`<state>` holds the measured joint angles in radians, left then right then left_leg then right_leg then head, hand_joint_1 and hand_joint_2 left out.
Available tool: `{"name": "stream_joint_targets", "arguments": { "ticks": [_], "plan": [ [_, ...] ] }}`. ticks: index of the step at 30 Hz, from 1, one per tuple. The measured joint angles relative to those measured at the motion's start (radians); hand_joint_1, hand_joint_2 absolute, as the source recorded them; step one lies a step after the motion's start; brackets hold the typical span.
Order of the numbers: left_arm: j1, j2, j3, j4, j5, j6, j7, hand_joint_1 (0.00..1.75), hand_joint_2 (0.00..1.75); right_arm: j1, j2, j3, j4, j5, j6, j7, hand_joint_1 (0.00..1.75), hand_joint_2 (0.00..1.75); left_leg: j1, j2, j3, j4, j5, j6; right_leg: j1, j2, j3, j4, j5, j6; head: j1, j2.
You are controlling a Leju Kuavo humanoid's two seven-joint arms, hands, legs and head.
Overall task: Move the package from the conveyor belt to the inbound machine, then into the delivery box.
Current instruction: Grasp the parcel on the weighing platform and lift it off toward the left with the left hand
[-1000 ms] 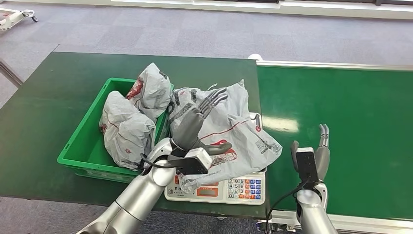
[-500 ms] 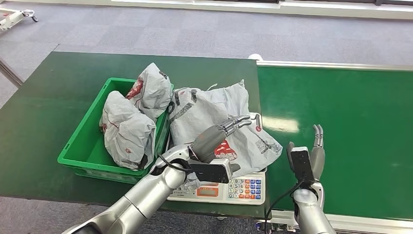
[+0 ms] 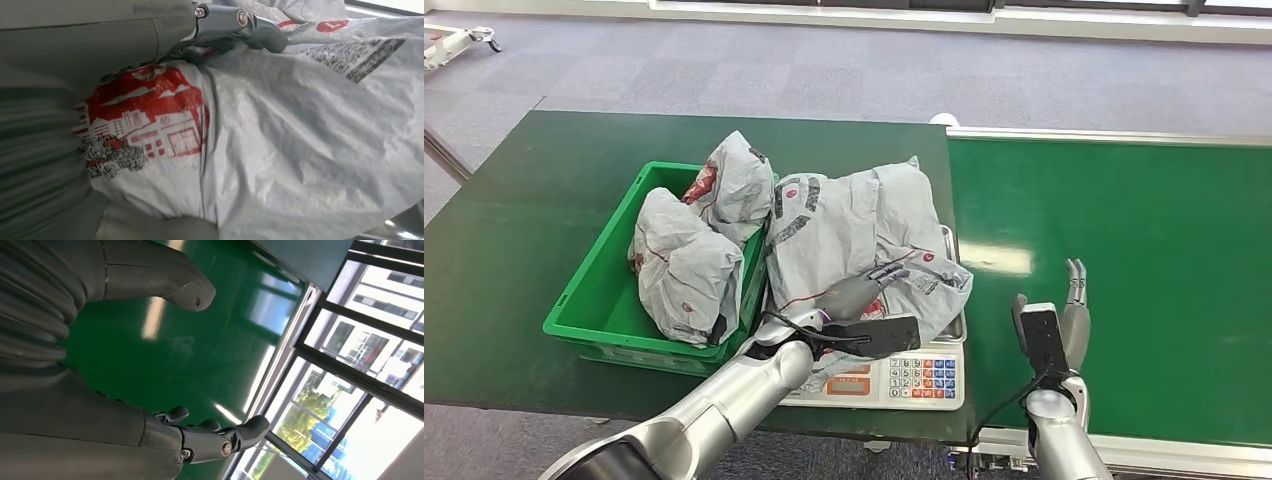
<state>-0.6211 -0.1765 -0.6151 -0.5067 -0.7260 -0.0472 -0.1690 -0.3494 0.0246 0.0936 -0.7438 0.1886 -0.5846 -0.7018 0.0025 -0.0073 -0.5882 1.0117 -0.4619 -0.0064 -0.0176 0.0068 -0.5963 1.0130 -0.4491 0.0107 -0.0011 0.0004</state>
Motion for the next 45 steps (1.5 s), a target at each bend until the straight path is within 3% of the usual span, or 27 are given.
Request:
{"name": "stream_joint_targets", "arguments": {
  "ticks": [6, 16, 19, 24, 27, 30, 35, 41, 43, 45],
  "plan": [
    [0.02, 0.011, 0.033, -0.023, -0.07, 0.005, 0.045, 1.75, 1.75, 0.016, 0.0, -0.005, -0.02, 0.013, 0.014, 0.0, 0.0, 1.75, 0.0, 0.005, 0.003, -0.001, -0.004, -0.003, 0.001, 0.006, 0.004, 0.0, 0.001, -0.001, 0.0, 0.0],
    [0.095, 0.038, 0.129, -0.132, -0.003, -0.09, -0.169, 1.75, 1.75, 0.059, 0.0, -0.028, -0.086, 0.015, 0.036, 0.0, 0.0, 1.75, 0.004, 0.004, 0.014, -0.002, 0.009, -0.009, 0.004, 0.006, 0.005, 0.001, 0.007, -0.008, 0.0, 0.0],
    [0.12, 0.047, 0.154, -0.18, 0.075, -0.2, -0.292, 1.75, 1.75, 0.069, 0.0, -0.033, -0.099, 0.023, 0.043, 0.0, 0.0, 1.75, 0.003, 0.003, 0.012, -0.002, 0.009, -0.009, 0.004, 0.006, 0.003, 0.001, 0.006, -0.007, 0.0, 0.0],
    [0.183, 0.064, 0.163, -0.311, 0.316, -0.548, -0.5, 1.75, 1.75, 0.08, 0.0, -0.051, -0.122, 0.03, 0.059, 0.0, 0.0, 1.75, 0.003, 0.0, 0.005, -0.002, 0.009, -0.008, 0.003, 0.003, -0.003, 0.001, 0.005, -0.006, 0.0, 0.0],
    [0.236, 0.08, 0.155, -0.443, 0.503, -0.703, -0.531, 1.75, 1.75, 0.09, 0.0, -0.059, -0.137, 0.032, 0.064, 0.0, 0.0, 1.75, 0.003, 0.0, 0.002, -0.002, 0.008, -0.007, 0.002, 0.003, -0.006, 0.001, 0.005, -0.006, 0.0, 0.0],
    [0.28, 0.09, 0.147, -0.583, 0.649, -0.765, -0.534, 1.75, 1.75, 0.099, -0.001, -0.068, -0.151, 0.03, 0.065, 0.0, 0.0, 1.75, 0.002, 0.0, 0.001, -0.002, 0.007, -0.006, 0.002, 0.002, -0.007, 0.001, 0.004, -0.005, 0.0, 0.0],
    [0.327, 0.086, 0.17, -0.754, 0.76, -0.799, -0.534, 1.75, 1.75, 0.115, -0.001, -0.081, -0.177, 0.028, 0.065, 0.0, 0.0, 1.75, 0.002, 0.0, 0.0, -0.002, 0.007, -0.005, 0.001, 0.002, -0.007, 0.001, 0.004, -0.004, 0.0, 0.0],
    [0.352, 0.046, 0.272, -0.839, 0.82, -0.774, -0.534, 1.75, 1.75, 0.13, -0.001, -0.098, -0.201, 0.03, 0.068, 0.0, 0.0, 1.75, 0.002, 0.0, 0.0, -0.002, 0.007, -0.005, 0.001, 0.001, -0.007, 0.001, 0.004, -0.004, 0.0, 0.0],
    [0.355, 0.021, 0.325, -0.857, 0.824, -0.685, -0.534, 1.75, 1.75, 0.134, -0.001, -0.102, -0.207, 0.031, 0.068, 0.0, 0.0, 1.75, 0.002, 0.0, 0.0, -0.002, 0.007, -0.005, 0.001, 0.001, -0.007, 0.001, 0.004, -0.004, 0.0, 0.0],
    [0.359, 0.001, 0.379, -0.885, 0.759, -0.474, -0.534, 1.75, 1.75, 0.137, 0.0, -0.103, -0.211, 0.032, 0.064, 0.0, 0.0, 1.75, 0.002, 0.0, 0.0, -0.002, 0.007, -0.005, 0.001, 0.001, -0.007, 0.001, 0.004, -0.004, 0.0, 0.0]
  ]
}}
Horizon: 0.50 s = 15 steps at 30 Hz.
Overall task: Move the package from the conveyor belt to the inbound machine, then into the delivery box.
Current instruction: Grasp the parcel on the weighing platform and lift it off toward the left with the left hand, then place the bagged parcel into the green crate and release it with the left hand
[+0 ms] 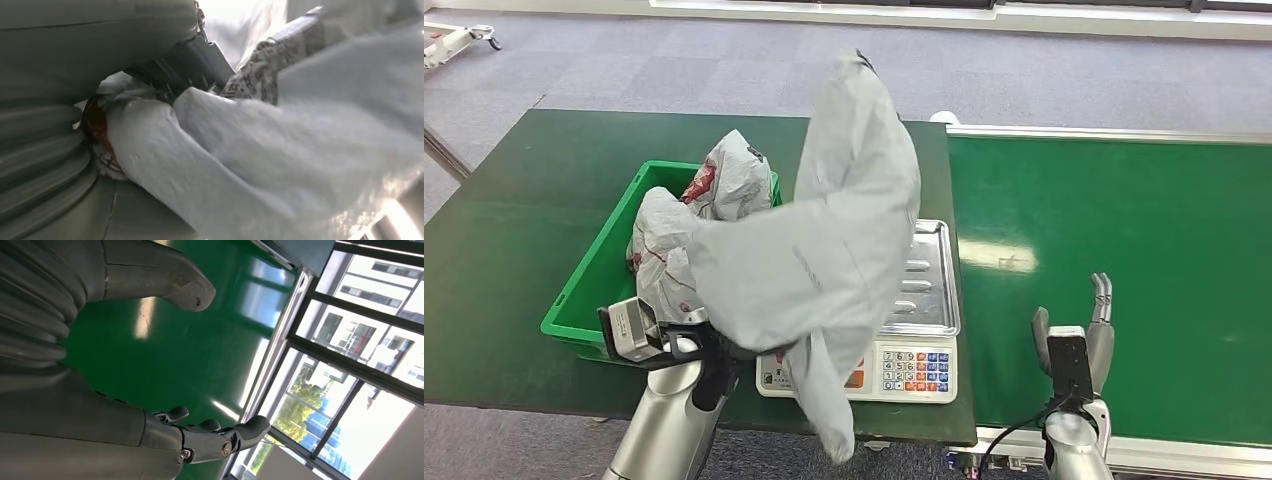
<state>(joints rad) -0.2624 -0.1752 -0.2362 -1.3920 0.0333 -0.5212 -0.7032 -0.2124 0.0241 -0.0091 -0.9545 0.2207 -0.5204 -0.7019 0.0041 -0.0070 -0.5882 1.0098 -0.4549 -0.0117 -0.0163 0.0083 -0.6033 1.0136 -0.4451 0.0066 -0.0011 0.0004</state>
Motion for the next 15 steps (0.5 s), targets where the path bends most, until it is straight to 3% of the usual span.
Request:
{"name": "stream_joint_targets", "arguments": {
  "ticks": [3, 4, 12, 15],
  "plan": [
    [0.006, -0.021, 0.073, -0.056, -0.092, 0.429, 0.0, 1.75, 1.75, 0.007, 0.0, 0.0, -0.004, 0.001, -0.007, 0.0, 0.0, 1.75, 0.0, 0.0, 0.0, 0.0, 0.0, 0.0, 0.0, 0.0, 0.0, 0.0, 0.0, 0.0, 0.0, 0.0],
    [0.009, -0.025, 0.091, -0.074, -0.104, 0.525, 0.0, 1.75, 1.75, 0.008, 0.0, 0.0, -0.005, 0.001, -0.009, 0.0, 0.0, 1.75, 0.0, 0.0, 0.0, 0.0, 0.0, 0.0, 0.001, 0.0, -0.001, 0.0, 0.0, 0.0, 0.0, 0.0],
    [0.023, 0.009, 0.109, -0.307, -0.247, 1.026, 0.0, 1.75, 1.75, -0.02, 0.0, 0.008, 0.006, -0.014, -0.016, 0.0, 0.0, 1.75, 0.0, -0.001, -0.002, 0.0, 0.0, 0.0, 0.001, -0.001, -0.002, 0.0, 0.0, 0.0, 0.0, 0.0],
    [0.021, 0.034, 0.109, -0.356, -0.281, 1.101, 0.0, 1.75, 1.75, -0.028, 0.001, 0.014, 0.012, -0.018, -0.016, 0.0, 0.0, 1.75, 0.0, -0.001, -0.003, 0.0, 0.0, 0.0, 0.001, -0.002, -0.002, 0.0, -0.001, 0.001, 0.0, 0.0]
  ]
}}
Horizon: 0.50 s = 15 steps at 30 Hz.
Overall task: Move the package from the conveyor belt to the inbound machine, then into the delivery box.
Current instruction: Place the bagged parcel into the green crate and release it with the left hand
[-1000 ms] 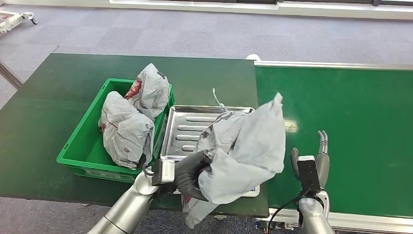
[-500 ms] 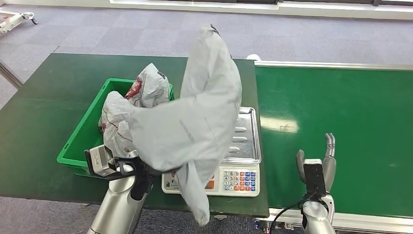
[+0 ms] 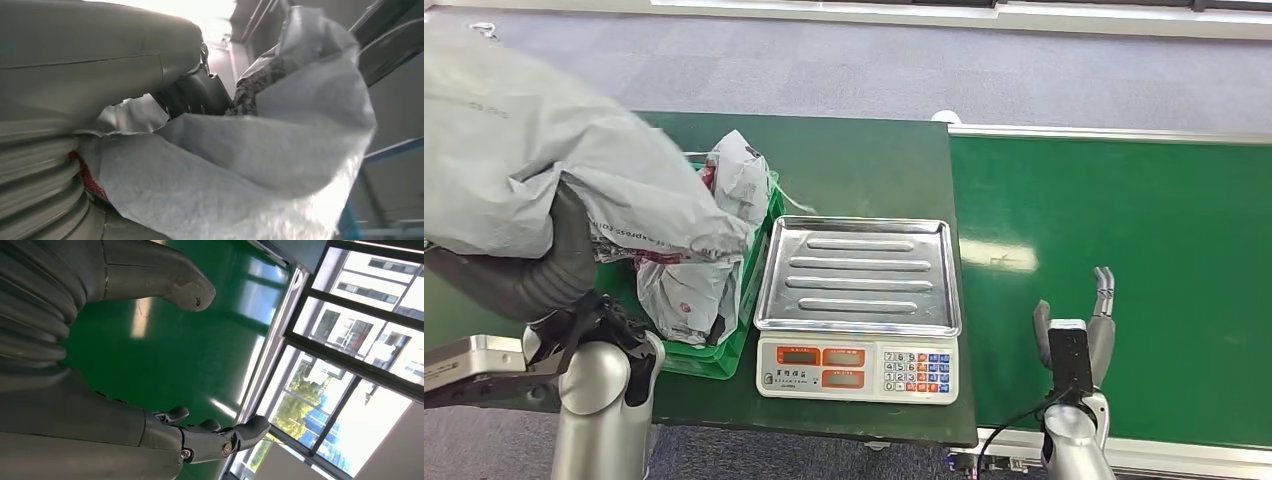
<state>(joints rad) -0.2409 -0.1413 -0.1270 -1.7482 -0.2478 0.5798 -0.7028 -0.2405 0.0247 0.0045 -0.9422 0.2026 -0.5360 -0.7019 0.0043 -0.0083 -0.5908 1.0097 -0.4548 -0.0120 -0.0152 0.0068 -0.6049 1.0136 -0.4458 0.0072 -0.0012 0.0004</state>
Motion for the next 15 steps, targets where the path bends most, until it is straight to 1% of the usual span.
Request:
{"name": "stream_joint_targets", "arguments": {
  "ticks": [6, 8, 11, 15],
  "plan": [
    [-0.001, 0.026, 0.0, -0.042, -0.006, 0.016, 0.0, 1.75, 1.75, -0.006, 0.0, 0.012, 0.009, -0.003, 0.0, 0.0, 0.0, 1.75, 0.0, 0.0, 0.0, 0.0, 0.0, 0.0, 0.0, 0.0, 0.0, 0.0, 0.0, 0.0, 0.0, 0.0],
    [-0.003, 0.031, 0.0, -0.045, -0.033, 0.047, 0.001, 1.75, 1.75, -0.006, 0.0, 0.014, 0.01, -0.005, 0.0, 0.0, 0.0, 1.75, 0.0, 0.0, 0.0, 0.0, 0.0, 0.0, 0.0, 0.0, 0.0, 0.0, 0.0, 0.0, 0.0, 0.0],
    [-0.014, 0.039, 0.021, -0.044, -0.144, 0.102, 0.001, 1.75, 1.75, -0.007, 0.0, 0.015, 0.011, -0.007, -0.007, 0.0, 0.0, 1.75, 0.0, 0.0, 0.0, 0.0, 0.0, 0.0, 0.0, 0.0, 0.0, 0.0, 0.0, 0.0, 0.0, 0.0],
    [-0.049, 0.038, 0.089, -0.03, -0.334, 0.113, 0.004, 1.75, 1.75, -0.002, 0.0, 0.015, 0.013, -0.015, -0.023, 0.0, 0.0, 1.75, 0.0, 0.0, 0.001, 0.0, 0.0, 0.0, 0.0, 0.0, 0.0, 0.0, 0.0, 0.0, 0.0, 0.0]
  ]
}}
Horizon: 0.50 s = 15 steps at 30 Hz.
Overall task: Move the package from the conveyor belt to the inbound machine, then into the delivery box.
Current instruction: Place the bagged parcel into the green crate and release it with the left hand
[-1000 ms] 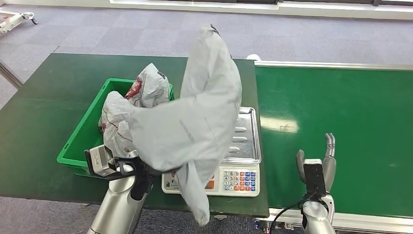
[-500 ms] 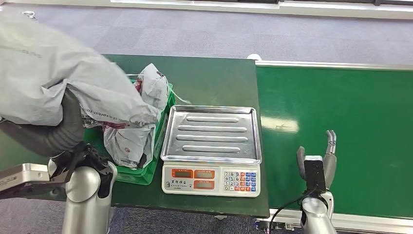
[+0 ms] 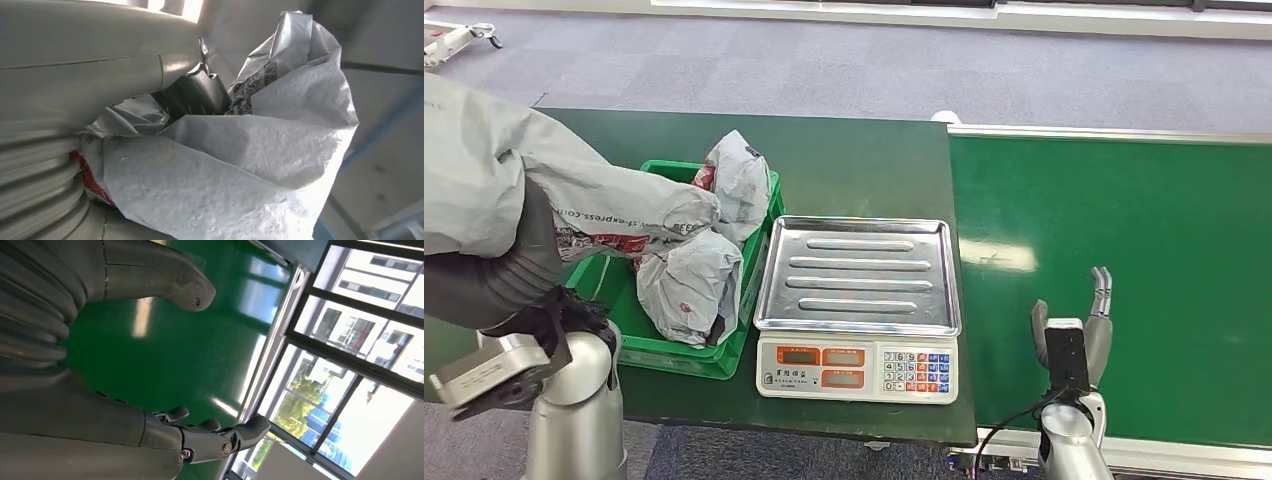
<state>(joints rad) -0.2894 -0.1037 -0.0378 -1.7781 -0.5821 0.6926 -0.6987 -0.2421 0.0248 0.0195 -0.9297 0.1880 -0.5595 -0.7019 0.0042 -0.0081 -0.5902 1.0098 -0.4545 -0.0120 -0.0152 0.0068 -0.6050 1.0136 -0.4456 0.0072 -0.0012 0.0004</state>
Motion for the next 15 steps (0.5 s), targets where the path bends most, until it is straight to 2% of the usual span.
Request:
{"name": "stream_joint_targets", "arguments": {
  "ticks": [2, 6, 11, 13, 15],
  "plan": [
    [-0.017, -0.003, 0.031, 0.023, -0.103, -0.014, 0.037, 1.75, 1.75, 0.007, 0.0, 0.0, 0.0, -0.005, -0.009, 0.0, 0.0, 1.75, 0.0, 0.0, 0.001, 0.0, 0.0, 0.0, 0.0, 0.0, 0.0, 0.0, 0.0, 0.0, 0.0, 0.0],
    [-0.039, 0.002, 0.044, 0.115, -0.249, -0.103, 0.207, 1.75, 1.75, 0.03, 0.0, -0.001, -0.01, -0.001, -0.014, 0.0, 0.0, 1.75, 0.0, 0.0, 0.001, 0.0, 0.0, 0.0, 0.0, 0.0, 0.0, 0.0, 0.0, 0.0, 0.0, 0.0],
    [-0.062, 0.007, 0.045, 0.191, -0.272, -0.129, 0.247, 1.75, 1.75, 0.049, -0.002, -0.003, -0.022, 0.003, -0.011, 0.0, 0.0, 1.75, 0.0, 0.001, 0.001, 0.0, 0.0, 0.0, -0.001, 0.001, 0.0, 0.0, 0.0, 0.0, 0.0, 0.0],
    [-0.066, 0.012, 0.044, 0.216, -0.293, -0.216, 0.318, 1.75, 1.75, 0.051, -0.002, -0.008, -0.024, 0.017, -0.004, 0.0, 0.0, 1.75, 0.0, 0.001, 0.001, 0.0, 0.0, 0.0, -0.001, 0.001, 0.0, 0.0, 0.0, 0.0, 0.0, 0.0],
    [-0.073, 0.023, 0.038, 0.258, -0.343, -0.361, 0.428, 1.75, 1.75, 0.05, -0.002, -0.017, -0.024, 0.035, 0.01, 0.0, 0.0, 1.75, 0.0, 0.001, 0.001, 0.0, 0.0, 0.0, -0.001, 0.0, 0.0, 0.0, 0.0, 0.0, 0.0, 0.0]
  ]
}}
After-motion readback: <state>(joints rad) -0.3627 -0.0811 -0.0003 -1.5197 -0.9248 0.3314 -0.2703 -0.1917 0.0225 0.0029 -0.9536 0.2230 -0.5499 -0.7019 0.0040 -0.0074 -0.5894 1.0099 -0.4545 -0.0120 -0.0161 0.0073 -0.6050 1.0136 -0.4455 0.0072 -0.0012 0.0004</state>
